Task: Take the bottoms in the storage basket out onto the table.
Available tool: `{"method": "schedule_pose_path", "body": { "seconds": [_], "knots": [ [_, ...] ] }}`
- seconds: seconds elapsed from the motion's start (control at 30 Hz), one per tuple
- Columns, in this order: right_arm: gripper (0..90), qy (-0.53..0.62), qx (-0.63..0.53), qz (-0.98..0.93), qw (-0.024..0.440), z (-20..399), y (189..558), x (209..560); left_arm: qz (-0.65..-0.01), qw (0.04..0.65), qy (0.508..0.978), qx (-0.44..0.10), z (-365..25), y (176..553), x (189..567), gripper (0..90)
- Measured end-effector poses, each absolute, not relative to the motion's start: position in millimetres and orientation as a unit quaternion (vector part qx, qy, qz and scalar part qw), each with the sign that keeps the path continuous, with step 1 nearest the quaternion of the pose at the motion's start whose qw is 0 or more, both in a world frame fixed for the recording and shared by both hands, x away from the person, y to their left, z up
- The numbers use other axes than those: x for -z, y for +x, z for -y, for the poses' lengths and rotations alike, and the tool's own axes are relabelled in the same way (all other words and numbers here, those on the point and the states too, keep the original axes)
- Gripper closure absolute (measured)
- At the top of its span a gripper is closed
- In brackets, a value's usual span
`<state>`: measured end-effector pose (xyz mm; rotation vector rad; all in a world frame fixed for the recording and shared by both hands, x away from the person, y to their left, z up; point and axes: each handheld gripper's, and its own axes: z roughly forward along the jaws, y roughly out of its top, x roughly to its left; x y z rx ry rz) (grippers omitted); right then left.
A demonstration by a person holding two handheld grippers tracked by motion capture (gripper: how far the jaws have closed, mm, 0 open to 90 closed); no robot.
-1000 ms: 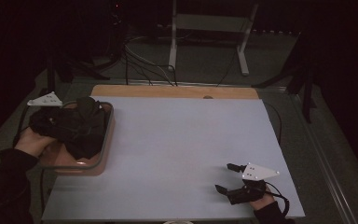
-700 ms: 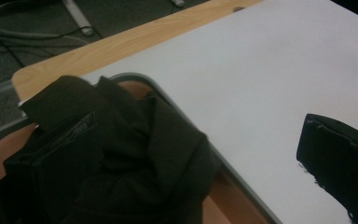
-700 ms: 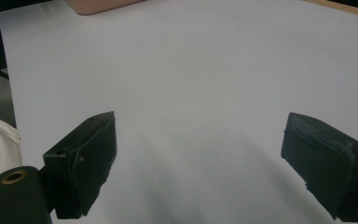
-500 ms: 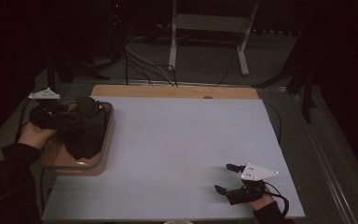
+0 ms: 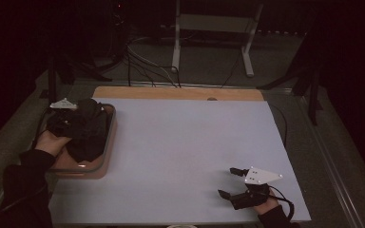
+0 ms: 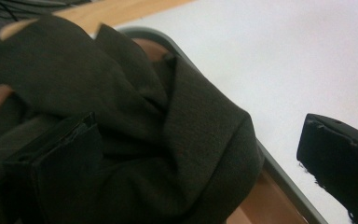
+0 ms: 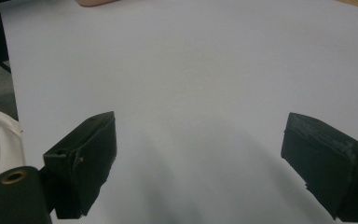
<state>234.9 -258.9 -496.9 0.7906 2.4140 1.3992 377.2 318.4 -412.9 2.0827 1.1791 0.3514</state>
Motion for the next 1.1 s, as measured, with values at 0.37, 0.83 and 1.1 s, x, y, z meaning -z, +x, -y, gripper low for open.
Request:
{"method": "schedule_pose_path", "body": {
  "seconds": [0.37,0.83,1.1],
  "knots": [
    [10.4,0.269,-0.475,-0.829,0.122,259,235,498,-0.456,0.289,0.827,-0.154,-309,390,440,0.2],
    [10.4,0.270,-0.471,-0.831,0.121,258,235,498,-0.456,0.254,0.838,-0.162,-301,399,455,0.2],
    [10.4,0.272,-0.468,-0.832,0.119,258,236,499,-0.448,0.202,0.849,-0.193,-290,401,468,1.7]
  ]
}}
